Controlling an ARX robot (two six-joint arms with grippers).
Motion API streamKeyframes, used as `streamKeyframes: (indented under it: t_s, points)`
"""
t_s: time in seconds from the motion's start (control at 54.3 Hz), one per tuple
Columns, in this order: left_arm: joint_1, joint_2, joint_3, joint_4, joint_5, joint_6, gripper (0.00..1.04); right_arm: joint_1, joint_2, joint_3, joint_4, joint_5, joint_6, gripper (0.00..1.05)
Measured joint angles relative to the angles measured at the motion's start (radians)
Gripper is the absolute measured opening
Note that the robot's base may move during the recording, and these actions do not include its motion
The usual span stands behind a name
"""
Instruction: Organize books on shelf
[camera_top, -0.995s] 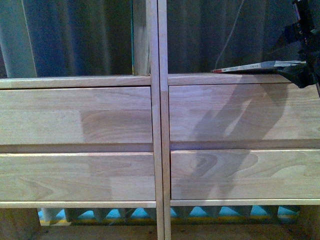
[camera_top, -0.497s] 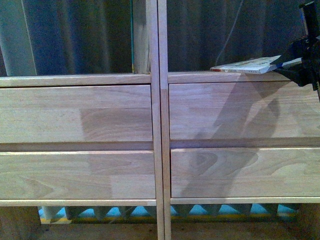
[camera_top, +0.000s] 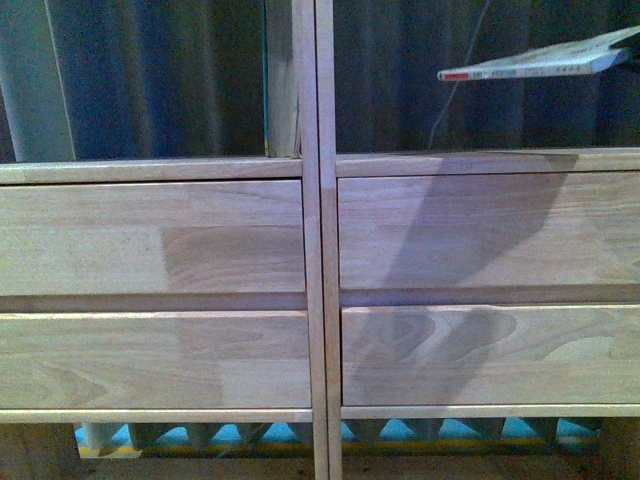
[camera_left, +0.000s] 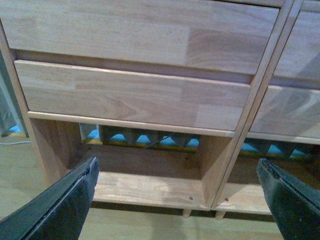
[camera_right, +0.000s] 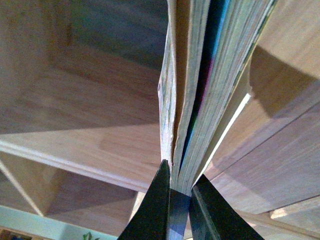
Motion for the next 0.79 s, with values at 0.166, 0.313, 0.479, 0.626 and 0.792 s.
streamKeyframes:
  t_s: [0.166, 0.313, 0.479, 0.626, 0.792]
  points:
    - [0.156, 0.242, 0.158, 0.193, 0.163, -0.082, 0.97, -0.026, -0.106, -0.06, 0.076, -0.095, 0.04, 0.07]
    - [0.201, 0.499, 0.349, 0.314, 0.234, -0.173, 0.97, -0.026, -0.189, -0.109, 0.129, -0.164, 0.05, 0.07]
    - [0.135, 0.806, 0.631, 0.297, 0.305, -0.328, 0.97, 0.001, -0.272, -0.174, 0.201, -0.211, 0.068, 0.07]
    - [0.044, 1.032, 0.856, 0.397, 0.448, -0.638, 0.97, 0.042, -0.297, -0.212, 0.252, -0.237, 0.075, 0.07]
    - [-0.111, 1.203, 1.034, 0.431, 0.396, -0.847, 0.97, 0.091, -0.29, -0.226, 0.301, -0.238, 0.091, 0.07]
